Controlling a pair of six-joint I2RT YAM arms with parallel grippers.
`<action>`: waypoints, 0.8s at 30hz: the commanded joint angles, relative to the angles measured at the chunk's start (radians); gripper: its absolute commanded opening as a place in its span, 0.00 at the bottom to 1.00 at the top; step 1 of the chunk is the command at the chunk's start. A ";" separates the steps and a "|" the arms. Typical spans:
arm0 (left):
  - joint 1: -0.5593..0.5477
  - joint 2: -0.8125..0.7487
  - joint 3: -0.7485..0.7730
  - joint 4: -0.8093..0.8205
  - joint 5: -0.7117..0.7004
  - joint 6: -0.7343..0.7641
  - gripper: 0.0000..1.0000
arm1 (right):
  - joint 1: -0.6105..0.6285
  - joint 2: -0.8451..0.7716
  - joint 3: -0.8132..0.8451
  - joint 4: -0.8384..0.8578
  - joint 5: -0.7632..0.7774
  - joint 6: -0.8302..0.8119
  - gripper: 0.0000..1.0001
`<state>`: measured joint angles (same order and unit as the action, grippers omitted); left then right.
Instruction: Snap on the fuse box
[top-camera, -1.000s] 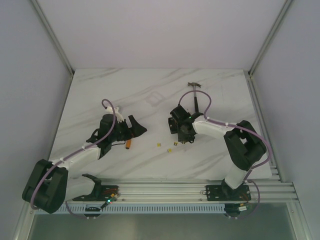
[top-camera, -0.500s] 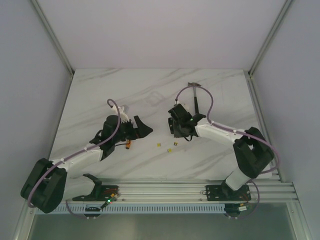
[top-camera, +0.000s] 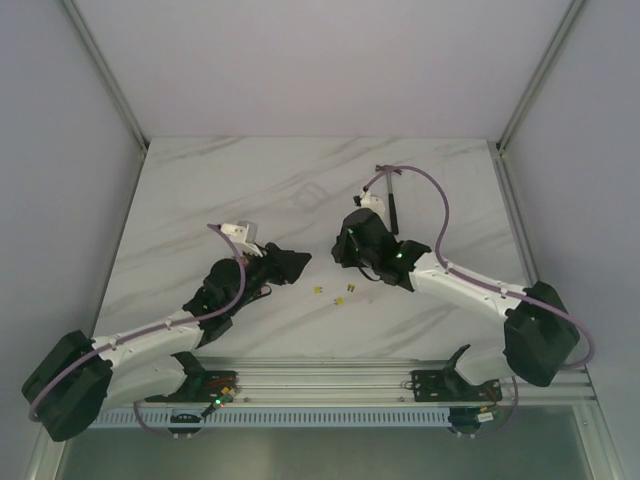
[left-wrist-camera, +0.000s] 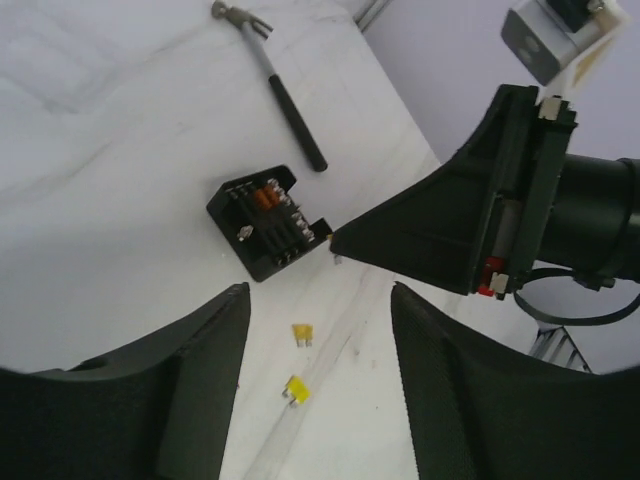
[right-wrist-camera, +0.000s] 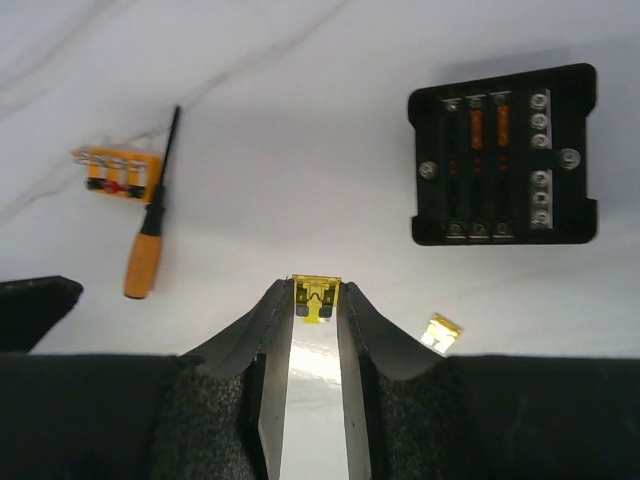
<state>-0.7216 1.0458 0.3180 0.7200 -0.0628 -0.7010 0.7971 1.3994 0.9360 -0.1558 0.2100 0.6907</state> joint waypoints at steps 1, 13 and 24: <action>-0.072 0.009 -0.011 0.146 -0.139 0.098 0.64 | 0.022 -0.036 -0.020 0.105 0.027 0.071 0.22; -0.203 0.153 0.035 0.242 -0.263 0.152 0.49 | 0.034 -0.103 -0.078 0.202 0.013 0.138 0.22; -0.107 -0.030 0.053 -0.175 -0.431 0.127 0.74 | 0.034 0.026 -0.031 0.144 0.002 -0.059 0.34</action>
<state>-0.8734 1.0550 0.3527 0.7197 -0.4400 -0.5522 0.8230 1.3853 0.8726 -0.0025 0.2096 0.7334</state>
